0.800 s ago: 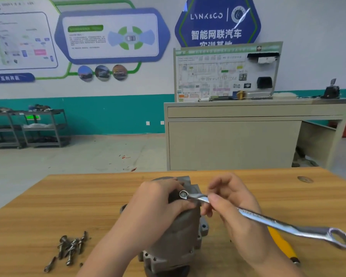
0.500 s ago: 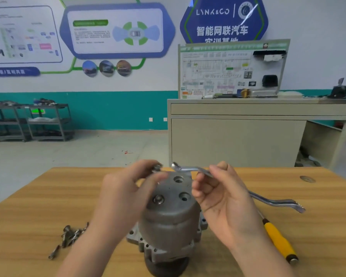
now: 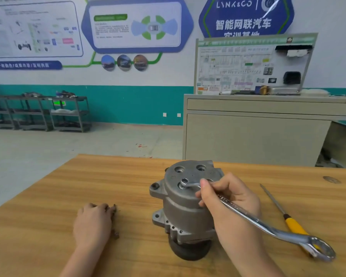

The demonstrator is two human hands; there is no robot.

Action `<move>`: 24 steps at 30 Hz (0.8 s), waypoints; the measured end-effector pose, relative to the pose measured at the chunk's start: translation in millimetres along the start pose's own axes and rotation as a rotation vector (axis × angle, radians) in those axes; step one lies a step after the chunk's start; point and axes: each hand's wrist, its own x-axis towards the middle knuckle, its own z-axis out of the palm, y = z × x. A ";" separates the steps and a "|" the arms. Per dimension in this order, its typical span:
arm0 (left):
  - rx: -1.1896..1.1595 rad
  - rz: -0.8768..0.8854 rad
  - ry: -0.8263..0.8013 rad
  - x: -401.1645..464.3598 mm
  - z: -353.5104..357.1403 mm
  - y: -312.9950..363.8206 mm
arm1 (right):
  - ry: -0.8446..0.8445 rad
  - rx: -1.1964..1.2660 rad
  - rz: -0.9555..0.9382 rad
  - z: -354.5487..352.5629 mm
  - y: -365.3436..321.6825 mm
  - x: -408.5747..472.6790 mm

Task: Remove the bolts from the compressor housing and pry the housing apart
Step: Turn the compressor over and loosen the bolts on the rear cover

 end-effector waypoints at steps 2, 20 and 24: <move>0.040 -0.002 -0.007 1.1 3.9 -2.2 | 0.006 -0.047 -0.009 1.7 -3.2 -1.4; -1.598 0.173 -0.359 -81.2 -63.1 126.2 | 0.187 -0.500 -0.075 29.5 -18.2 -17.6; -1.560 0.184 -0.167 -103.0 -56.8 131.8 | 0.328 0.084 0.124 10.2 -11.8 -11.7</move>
